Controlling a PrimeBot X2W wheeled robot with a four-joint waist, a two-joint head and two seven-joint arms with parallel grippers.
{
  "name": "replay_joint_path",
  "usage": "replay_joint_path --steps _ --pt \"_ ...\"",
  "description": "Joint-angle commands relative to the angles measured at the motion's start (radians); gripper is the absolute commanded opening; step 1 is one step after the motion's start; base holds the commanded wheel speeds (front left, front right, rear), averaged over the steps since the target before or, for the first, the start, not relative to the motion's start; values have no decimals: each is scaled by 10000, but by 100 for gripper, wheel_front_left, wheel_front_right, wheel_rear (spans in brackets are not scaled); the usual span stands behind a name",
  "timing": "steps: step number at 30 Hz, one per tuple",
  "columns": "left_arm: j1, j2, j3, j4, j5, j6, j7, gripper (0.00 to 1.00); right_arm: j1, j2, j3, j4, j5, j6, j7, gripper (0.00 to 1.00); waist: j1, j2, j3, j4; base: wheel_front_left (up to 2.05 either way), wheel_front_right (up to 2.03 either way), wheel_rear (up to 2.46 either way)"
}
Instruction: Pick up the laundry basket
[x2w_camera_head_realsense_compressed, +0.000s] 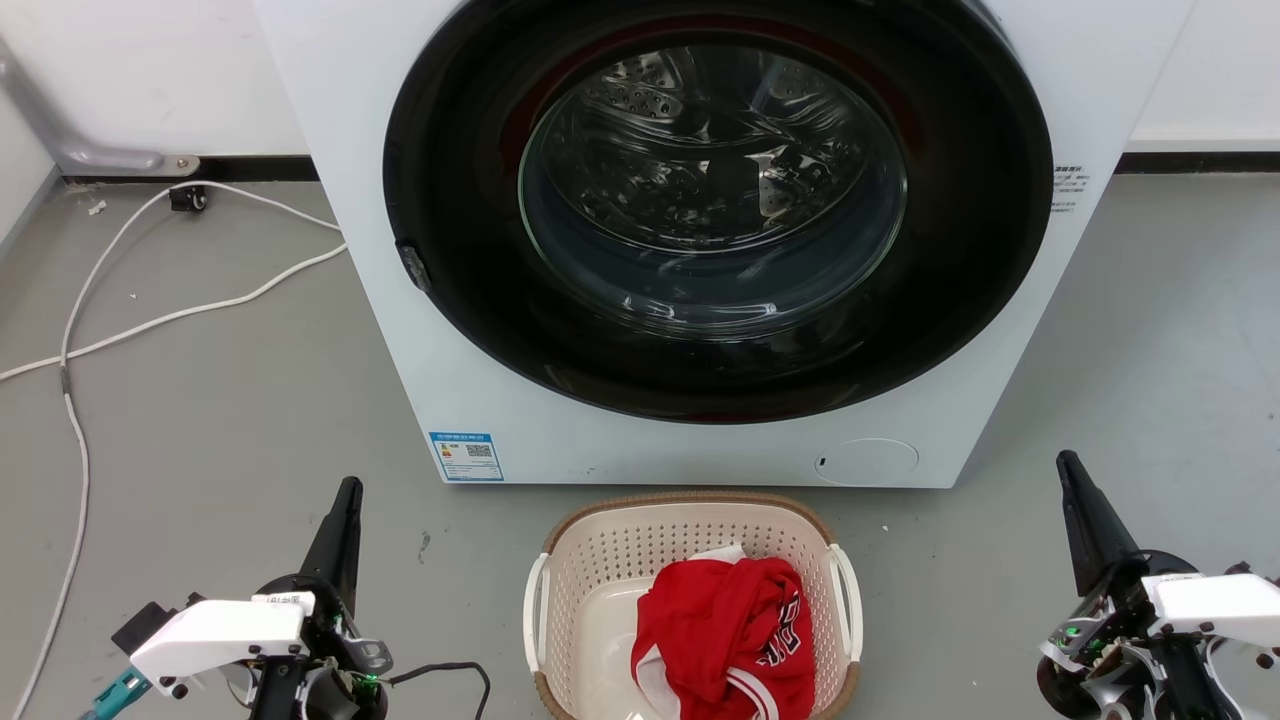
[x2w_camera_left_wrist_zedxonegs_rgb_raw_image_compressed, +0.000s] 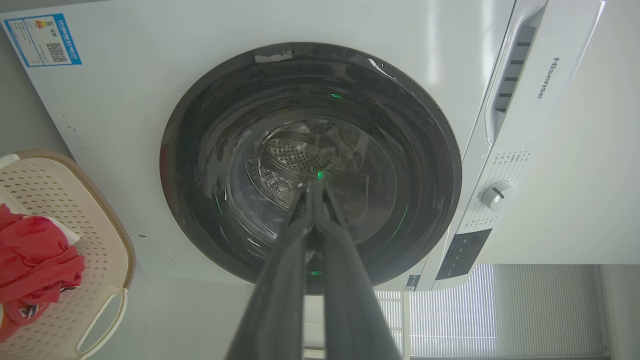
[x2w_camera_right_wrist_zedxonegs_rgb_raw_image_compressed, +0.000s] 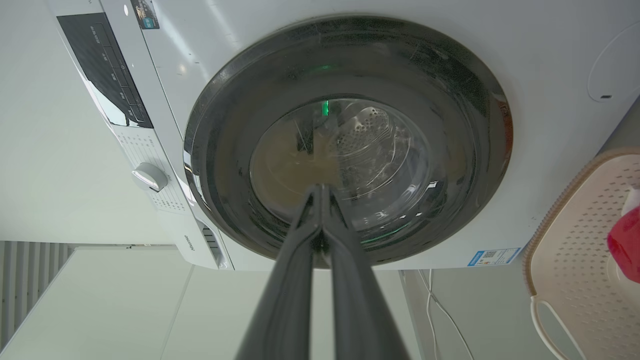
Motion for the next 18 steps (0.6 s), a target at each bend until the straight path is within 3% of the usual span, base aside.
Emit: replay_joint_path --steps 1,18 --pt "-109 -9 26 13 38 -32 28 0 -132 43 -14 10 -3 4 18 0 0 -1 0 0 0 0 0" --pt "-112 -23 46 14 46 -33 30 0 -133 48 -23 10 -15 4 29 0 0 -1 0 0 0 0 0"
